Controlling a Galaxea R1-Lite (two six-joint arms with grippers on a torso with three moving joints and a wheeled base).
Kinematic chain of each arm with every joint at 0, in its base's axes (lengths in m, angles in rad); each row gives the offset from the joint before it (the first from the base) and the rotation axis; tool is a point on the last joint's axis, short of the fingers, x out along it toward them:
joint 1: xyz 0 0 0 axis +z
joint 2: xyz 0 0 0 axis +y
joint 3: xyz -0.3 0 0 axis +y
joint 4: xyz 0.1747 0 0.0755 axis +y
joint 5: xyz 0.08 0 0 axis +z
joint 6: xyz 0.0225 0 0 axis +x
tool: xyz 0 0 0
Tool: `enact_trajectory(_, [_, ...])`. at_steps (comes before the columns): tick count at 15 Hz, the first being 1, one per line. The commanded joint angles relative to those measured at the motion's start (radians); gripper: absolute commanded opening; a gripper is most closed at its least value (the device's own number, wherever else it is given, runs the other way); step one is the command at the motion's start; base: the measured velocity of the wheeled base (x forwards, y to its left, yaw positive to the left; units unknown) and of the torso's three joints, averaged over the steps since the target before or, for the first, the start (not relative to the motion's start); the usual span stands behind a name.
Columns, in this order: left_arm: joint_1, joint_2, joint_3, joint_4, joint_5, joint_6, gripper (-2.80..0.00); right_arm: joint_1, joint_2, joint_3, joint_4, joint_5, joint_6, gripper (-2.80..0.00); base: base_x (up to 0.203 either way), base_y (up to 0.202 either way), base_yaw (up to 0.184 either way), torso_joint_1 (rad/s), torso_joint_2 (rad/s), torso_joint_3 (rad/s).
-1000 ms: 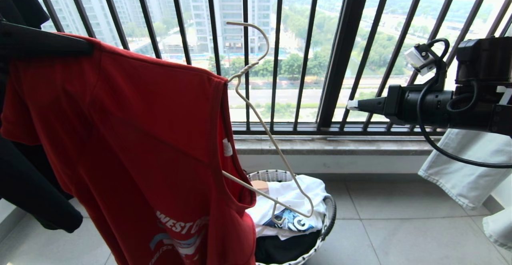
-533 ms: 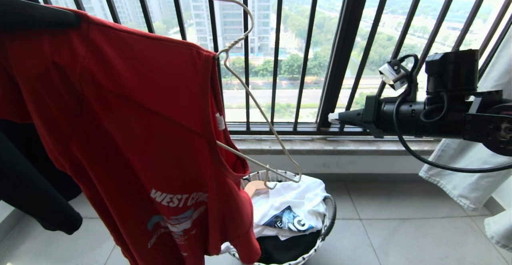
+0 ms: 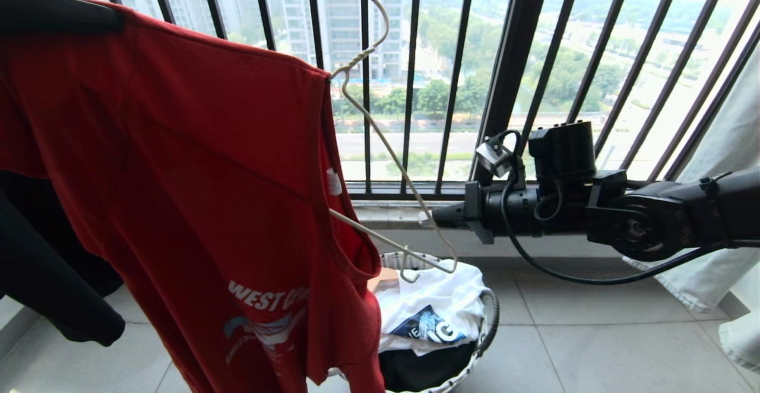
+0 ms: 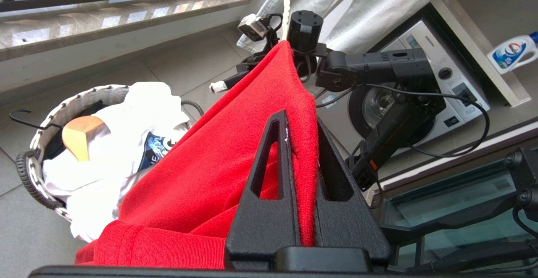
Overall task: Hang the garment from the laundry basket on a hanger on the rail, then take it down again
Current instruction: Hang the clothes on the clothes rack
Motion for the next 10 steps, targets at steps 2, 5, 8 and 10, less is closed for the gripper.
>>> enact_trajectory(2, [-0.006,0.013,0.000,-0.008,-0.007,-0.003,-2.80,0.028,0.019,0.009,-0.001,0.069,0.049,0.00,0.000,0.000,0.000,0.000,0.00,0.000])
enact_trajectory(5, [-0.006,0.017,0.000,-0.012,-0.007,-0.001,-2.80,0.030,-0.004,0.027,0.001,0.094,0.096,0.00,0.000,0.000,0.000,0.000,0.00,0.000])
enact_trajectory(8, [-0.006,0.012,0.001,-0.037,-0.007,-0.014,-2.80,0.067,0.002,0.042,-0.001,0.092,0.094,0.00,0.000,0.000,0.000,0.000,0.00,0.000])
enact_trajectory(10, [-0.007,0.003,0.000,-0.044,-0.007,-0.015,-2.80,0.079,0.030,0.033,-0.005,0.092,0.090,0.00,0.000,0.000,0.000,0.000,0.00,0.000])
